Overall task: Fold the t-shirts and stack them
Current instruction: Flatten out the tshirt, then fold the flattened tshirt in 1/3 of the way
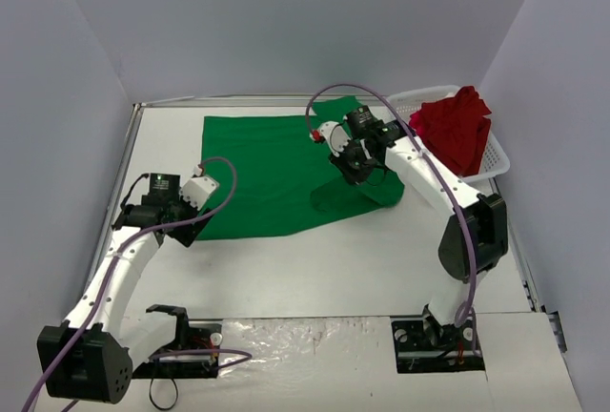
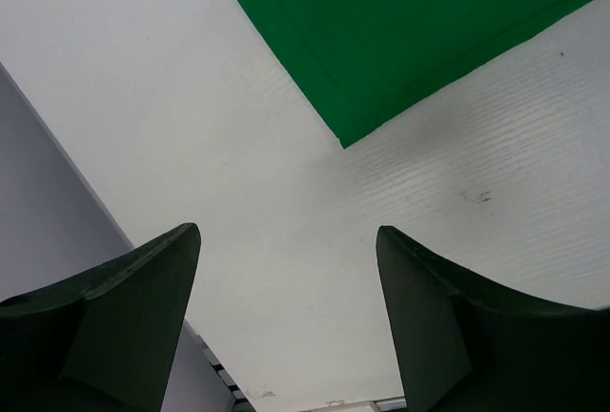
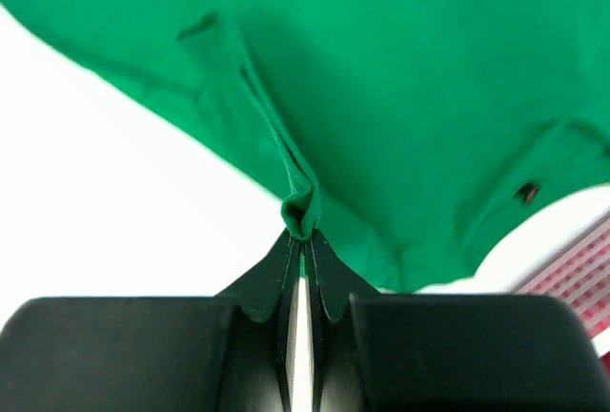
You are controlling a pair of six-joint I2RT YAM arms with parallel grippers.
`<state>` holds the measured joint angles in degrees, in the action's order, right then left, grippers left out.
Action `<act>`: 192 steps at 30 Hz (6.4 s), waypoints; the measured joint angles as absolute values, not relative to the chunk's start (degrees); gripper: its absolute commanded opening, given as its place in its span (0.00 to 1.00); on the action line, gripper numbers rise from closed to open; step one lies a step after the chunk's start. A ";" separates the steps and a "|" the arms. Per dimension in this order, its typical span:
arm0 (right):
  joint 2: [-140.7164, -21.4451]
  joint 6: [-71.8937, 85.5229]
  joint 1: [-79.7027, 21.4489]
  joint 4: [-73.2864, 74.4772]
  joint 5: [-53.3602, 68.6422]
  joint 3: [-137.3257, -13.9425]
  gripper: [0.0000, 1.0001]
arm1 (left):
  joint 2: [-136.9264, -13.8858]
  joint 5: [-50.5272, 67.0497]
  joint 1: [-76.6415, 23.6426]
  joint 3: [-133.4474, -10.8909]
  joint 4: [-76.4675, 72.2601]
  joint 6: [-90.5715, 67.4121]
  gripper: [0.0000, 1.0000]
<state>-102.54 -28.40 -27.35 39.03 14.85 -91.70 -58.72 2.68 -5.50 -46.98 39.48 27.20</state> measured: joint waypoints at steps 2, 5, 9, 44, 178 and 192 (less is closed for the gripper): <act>-99.72 -28.36 -27.35 39.00 14.79 -87.66 0.00 | -58.72 3.20 -5.50 -47.81 39.99 28.38 0.73; -96.25 -28.32 -27.35 39.77 14.33 -81.71 0.00 | -58.72 4.58 -5.50 -48.71 40.62 30.41 0.74; -91.02 -28.32 -27.35 40.58 13.89 -74.87 0.00 | -58.72 7.75 -5.50 -48.88 41.78 34.39 0.75; -88.99 -26.81 -26.00 40.95 13.96 -66.37 0.00 | -82.76 13.15 -7.11 -44.60 30.96 50.19 0.45; -109.03 -30.65 -15.77 38.09 5.41 -96.90 0.55 | -93.54 4.73 -4.03 -69.87 37.52 40.14 0.46; -95.42 -28.88 -15.77 36.93 5.74 -77.52 0.56 | -90.89 9.52 -4.05 -58.83 38.41 43.99 0.21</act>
<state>-95.42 -28.88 -15.77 36.93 5.74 -77.52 -90.89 9.52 -4.05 -58.83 38.41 43.99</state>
